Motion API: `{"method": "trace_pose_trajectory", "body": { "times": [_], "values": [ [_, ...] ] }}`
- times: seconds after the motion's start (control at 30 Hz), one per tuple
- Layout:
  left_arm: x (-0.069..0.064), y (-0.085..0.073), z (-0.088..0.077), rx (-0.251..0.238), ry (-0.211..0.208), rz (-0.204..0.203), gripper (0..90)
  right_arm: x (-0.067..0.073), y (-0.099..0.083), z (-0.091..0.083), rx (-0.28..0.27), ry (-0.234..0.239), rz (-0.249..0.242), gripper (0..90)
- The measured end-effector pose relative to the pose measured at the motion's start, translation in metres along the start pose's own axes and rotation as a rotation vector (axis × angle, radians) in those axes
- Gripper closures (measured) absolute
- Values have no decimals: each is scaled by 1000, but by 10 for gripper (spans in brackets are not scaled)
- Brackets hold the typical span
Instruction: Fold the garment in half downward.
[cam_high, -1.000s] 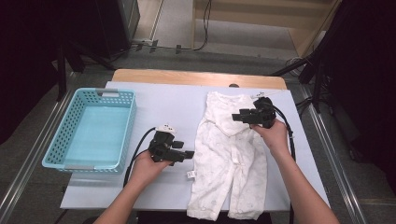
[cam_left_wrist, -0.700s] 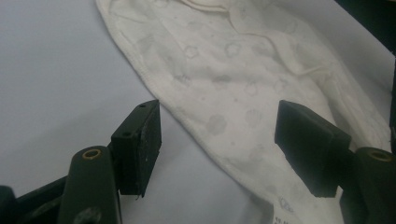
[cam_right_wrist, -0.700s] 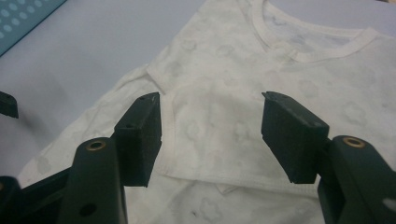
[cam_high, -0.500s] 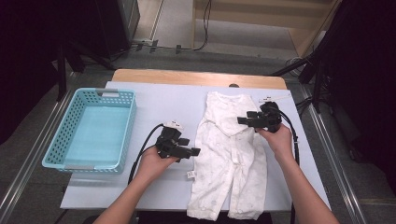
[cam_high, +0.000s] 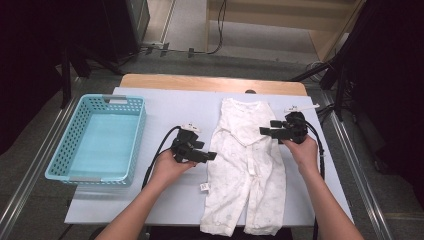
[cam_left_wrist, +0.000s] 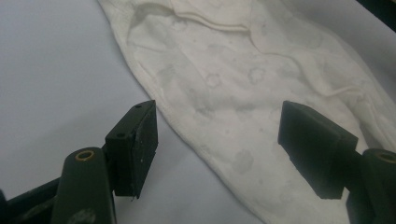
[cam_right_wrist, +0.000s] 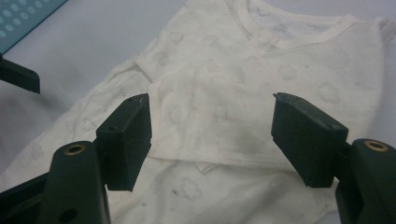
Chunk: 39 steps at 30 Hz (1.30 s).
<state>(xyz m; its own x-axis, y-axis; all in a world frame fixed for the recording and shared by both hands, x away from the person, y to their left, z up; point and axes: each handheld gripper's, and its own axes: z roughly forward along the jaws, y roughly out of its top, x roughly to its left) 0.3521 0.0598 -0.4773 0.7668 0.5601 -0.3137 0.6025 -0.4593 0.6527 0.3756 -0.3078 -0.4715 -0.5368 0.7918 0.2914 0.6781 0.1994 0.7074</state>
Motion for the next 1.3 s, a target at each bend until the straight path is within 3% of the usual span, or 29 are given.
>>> {"method": "trace_pose_trajectory", "body": {
  "times": [0.37, 0.57, 0.77, 1.1, 1.3],
  "values": [
    [6, 19, 12, -48, 18, 5, 306, -10, -7, -2, 7, -16, 11, 277],
    [7, 28, 21, -49, 31, 33, 305, -13, -9, -2, 11, -22, 18, 277],
    [12, 40, 28, -73, 35, 25, 305, -17, -11, -3, 8, -25, 28, 277],
    [16, 61, 41, -63, 60, 39, 308, -25, -13, -6, 1, -38, 30, 277],
    [21, 71, 49, -58, 70, 37, 311, -30, -9, -6, -1, -41, 59, 280]
  ]
}}
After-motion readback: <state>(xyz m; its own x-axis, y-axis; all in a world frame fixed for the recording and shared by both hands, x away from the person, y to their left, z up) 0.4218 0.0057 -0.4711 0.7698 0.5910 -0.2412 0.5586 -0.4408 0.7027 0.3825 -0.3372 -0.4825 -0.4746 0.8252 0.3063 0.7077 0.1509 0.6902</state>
